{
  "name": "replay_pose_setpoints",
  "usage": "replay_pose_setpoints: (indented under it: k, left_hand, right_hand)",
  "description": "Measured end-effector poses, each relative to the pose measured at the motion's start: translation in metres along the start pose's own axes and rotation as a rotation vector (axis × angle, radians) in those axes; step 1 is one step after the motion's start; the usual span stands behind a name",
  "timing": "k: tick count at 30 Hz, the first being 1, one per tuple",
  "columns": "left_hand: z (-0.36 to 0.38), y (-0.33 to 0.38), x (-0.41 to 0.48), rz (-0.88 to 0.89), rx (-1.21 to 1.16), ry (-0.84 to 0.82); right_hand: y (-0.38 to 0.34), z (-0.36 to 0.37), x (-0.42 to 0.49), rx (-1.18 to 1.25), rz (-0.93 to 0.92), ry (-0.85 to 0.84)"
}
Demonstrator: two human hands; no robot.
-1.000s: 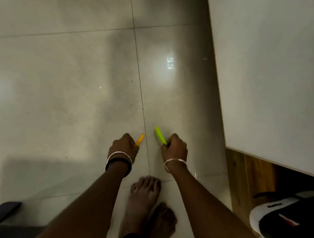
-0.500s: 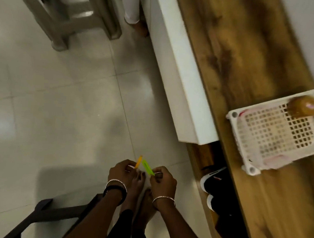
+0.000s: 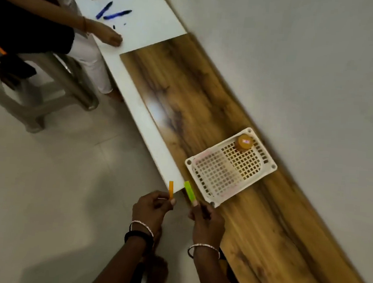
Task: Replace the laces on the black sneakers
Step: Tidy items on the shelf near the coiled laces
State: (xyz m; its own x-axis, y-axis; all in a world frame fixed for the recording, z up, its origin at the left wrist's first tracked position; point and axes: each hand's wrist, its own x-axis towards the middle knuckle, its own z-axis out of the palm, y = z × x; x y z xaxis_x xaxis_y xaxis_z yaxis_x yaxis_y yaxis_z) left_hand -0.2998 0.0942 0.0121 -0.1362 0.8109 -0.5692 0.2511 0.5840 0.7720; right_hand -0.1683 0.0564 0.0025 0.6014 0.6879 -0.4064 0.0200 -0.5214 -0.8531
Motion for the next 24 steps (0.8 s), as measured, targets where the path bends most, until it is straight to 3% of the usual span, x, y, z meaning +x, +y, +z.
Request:
replay_pose_setpoints:
  k: [7,13,18,24]
  left_hand:
    - [0.085,0.063,0.023,0.002,-0.092,-0.141]
    - [0.168,0.101,0.059,-0.036,-0.011,-0.188]
    - [0.218,0.12,0.085,-0.138,0.059,-0.228]
    - [0.27,0.132,0.118,-0.108,0.457,-0.248]
  right_hand:
    - [-0.023,-0.065,0.089,-0.01,0.024,0.288]
    - [-0.022,-0.093,0.162,-0.132,0.05,0.375]
    - [-0.031,-0.097,0.209,-0.41,-0.013,0.313]
    - [-0.04,-0.096,0.249,-0.71,-0.099,0.139]
